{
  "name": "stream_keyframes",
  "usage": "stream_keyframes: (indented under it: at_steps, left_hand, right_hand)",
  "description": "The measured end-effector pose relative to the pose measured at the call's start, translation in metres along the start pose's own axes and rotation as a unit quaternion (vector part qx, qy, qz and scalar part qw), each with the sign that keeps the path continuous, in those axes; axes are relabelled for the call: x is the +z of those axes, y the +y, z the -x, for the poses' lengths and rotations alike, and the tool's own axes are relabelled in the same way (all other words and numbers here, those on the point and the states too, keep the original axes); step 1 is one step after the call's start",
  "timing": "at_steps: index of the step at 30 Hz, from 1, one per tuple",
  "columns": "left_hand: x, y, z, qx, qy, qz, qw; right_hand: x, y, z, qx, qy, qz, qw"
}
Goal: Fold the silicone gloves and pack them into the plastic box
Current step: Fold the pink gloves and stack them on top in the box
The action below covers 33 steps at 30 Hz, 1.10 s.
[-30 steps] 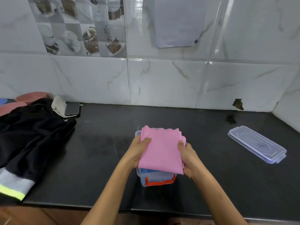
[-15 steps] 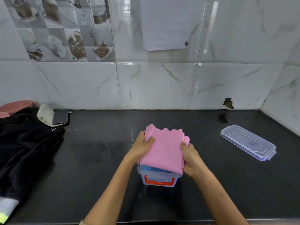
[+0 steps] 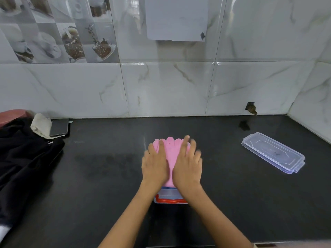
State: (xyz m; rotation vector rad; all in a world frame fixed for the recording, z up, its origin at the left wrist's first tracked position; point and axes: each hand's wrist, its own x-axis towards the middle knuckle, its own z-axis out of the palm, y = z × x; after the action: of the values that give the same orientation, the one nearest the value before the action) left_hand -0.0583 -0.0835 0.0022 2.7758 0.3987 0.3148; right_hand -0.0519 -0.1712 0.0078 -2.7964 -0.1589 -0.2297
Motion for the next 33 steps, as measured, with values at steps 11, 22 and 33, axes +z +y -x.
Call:
stream_keyframes:
  at_steps: [11, 22, 33]
  left_hand:
    - [0.03, 0.001, -0.014, 0.129, -0.073, -0.232, 0.961]
    - [0.044, 0.005, -0.013, 0.083, -0.193, -0.35, 0.913]
    - [0.02, 0.013, -0.009, 0.11, -0.111, -0.238, 0.959]
  right_hand:
    - [0.029, 0.012, -0.03, -0.164, -0.079, 0.185, 0.966]
    - [0.051, 0.019, -0.037, -0.182, -0.215, 0.223, 0.933]
    - [0.029, 0.017, -0.035, -0.226, -0.07, 0.081, 0.968]
